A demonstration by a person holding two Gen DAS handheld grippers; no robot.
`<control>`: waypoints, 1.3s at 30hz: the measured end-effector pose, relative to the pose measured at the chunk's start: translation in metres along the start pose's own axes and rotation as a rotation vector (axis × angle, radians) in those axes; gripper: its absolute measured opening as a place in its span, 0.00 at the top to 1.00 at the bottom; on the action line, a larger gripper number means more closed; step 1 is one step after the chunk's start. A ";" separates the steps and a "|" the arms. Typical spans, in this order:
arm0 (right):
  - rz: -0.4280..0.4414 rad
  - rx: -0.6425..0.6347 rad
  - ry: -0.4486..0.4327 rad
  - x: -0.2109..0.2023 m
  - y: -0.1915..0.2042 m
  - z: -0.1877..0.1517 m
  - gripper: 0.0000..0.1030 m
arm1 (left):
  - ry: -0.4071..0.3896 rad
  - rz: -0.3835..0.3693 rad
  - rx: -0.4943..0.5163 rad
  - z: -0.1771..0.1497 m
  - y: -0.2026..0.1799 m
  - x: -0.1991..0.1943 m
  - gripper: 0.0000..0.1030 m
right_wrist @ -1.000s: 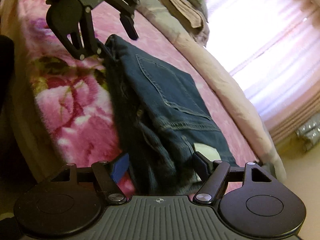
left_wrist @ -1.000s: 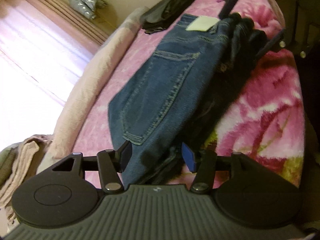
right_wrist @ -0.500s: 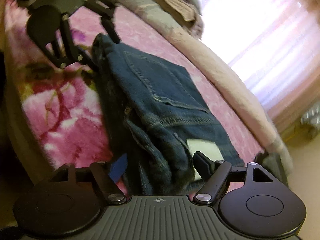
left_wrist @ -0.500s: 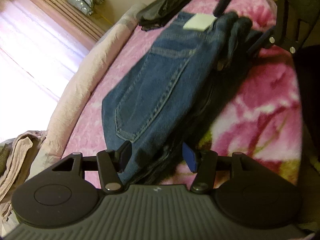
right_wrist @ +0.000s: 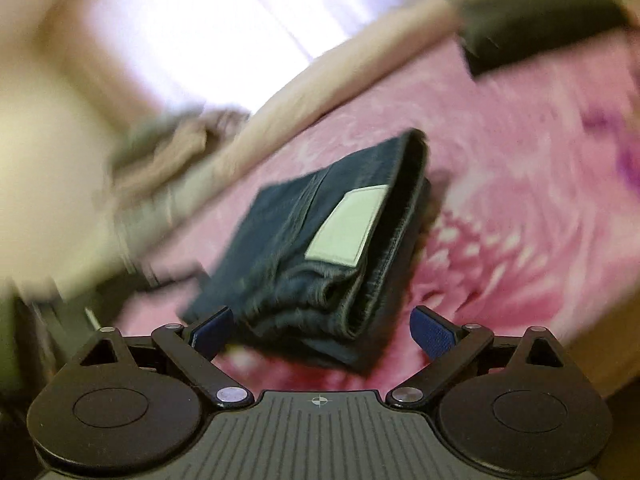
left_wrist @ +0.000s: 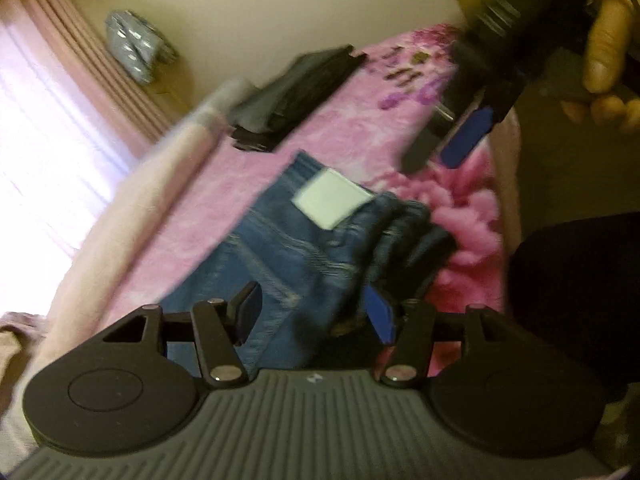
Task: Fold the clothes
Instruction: 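Fold the waistband end with the right gripper over onto the jeans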
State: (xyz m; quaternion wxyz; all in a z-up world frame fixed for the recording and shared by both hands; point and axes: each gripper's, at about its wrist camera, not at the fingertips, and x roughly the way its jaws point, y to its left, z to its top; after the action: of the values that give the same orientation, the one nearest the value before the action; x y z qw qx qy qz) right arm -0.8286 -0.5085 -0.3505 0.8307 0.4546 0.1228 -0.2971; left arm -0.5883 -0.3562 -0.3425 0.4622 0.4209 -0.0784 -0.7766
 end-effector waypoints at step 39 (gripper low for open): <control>-0.056 0.472 0.259 0.071 0.013 0.109 0.68 | 0.329 -0.446 -0.255 0.056 0.114 0.012 0.45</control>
State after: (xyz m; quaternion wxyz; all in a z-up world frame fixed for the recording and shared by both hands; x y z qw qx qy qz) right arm -0.7719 -0.6208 -0.3145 0.6705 0.6662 0.1680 -0.2800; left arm -0.5578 -0.4445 -0.2561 0.3359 0.4866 0.1898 -0.7838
